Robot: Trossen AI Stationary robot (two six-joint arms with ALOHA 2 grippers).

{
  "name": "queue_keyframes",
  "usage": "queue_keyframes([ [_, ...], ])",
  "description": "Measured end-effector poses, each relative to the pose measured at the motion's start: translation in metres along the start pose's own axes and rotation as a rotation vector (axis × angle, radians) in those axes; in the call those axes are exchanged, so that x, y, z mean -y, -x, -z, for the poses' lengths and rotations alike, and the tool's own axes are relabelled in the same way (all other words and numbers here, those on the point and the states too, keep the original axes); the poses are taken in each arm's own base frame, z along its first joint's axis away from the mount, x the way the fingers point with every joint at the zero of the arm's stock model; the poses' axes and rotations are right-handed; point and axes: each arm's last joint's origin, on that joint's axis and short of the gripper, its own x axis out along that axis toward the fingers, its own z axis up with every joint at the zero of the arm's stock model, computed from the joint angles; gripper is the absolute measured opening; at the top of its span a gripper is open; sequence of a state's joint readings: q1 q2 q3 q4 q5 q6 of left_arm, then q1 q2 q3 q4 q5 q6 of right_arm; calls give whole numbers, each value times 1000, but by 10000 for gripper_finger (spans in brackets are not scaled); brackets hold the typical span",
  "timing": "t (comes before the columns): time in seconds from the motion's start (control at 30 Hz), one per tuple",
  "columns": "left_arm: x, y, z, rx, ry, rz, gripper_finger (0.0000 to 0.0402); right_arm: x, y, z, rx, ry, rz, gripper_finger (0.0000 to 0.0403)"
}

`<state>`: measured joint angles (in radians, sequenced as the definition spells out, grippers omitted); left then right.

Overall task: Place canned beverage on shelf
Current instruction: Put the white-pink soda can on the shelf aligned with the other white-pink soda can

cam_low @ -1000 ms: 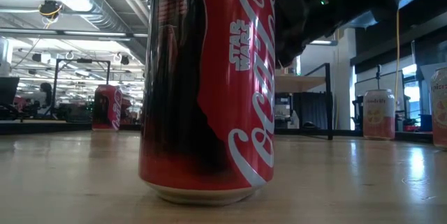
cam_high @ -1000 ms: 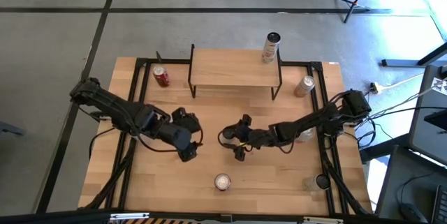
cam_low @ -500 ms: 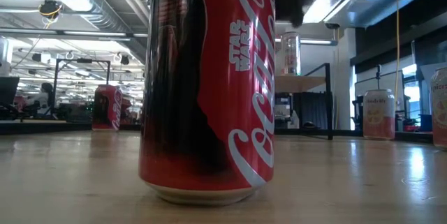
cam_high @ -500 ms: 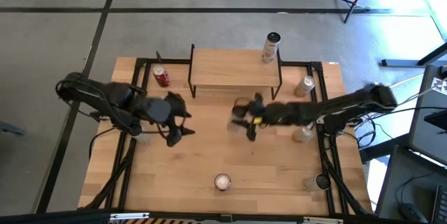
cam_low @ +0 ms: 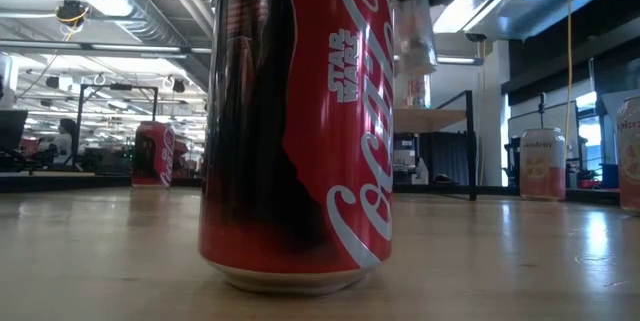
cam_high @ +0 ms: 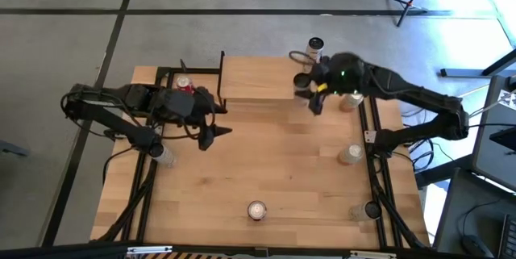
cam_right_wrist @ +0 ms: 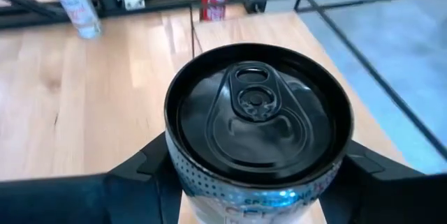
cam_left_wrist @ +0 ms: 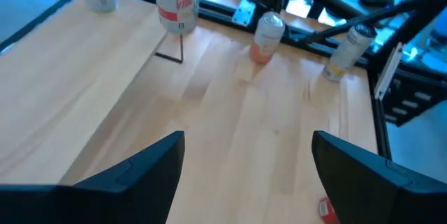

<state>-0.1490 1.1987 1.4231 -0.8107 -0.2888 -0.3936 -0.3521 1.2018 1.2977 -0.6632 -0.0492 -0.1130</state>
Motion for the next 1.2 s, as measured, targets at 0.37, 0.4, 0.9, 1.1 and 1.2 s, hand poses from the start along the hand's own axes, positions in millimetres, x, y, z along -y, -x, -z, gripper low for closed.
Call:
queue_keyframes([
  [0.37,3,2,-5,114,108,-87,302,68,6,26,34,35,-97,225],
  [0.4,3,2,-6,119,118,-92,302,72,5,31,30,29,-98,225],
  [0.9,2,0,-6,138,189,-134,302,111,3,67,99,-18,-117,225],
  [1.1,2,0,-6,137,187,-134,301,109,-3,74,97,-7,-137,225],
  [1.2,2,0,-5,136,186,-134,301,109,-3,74,98,-5,-136,227],
])
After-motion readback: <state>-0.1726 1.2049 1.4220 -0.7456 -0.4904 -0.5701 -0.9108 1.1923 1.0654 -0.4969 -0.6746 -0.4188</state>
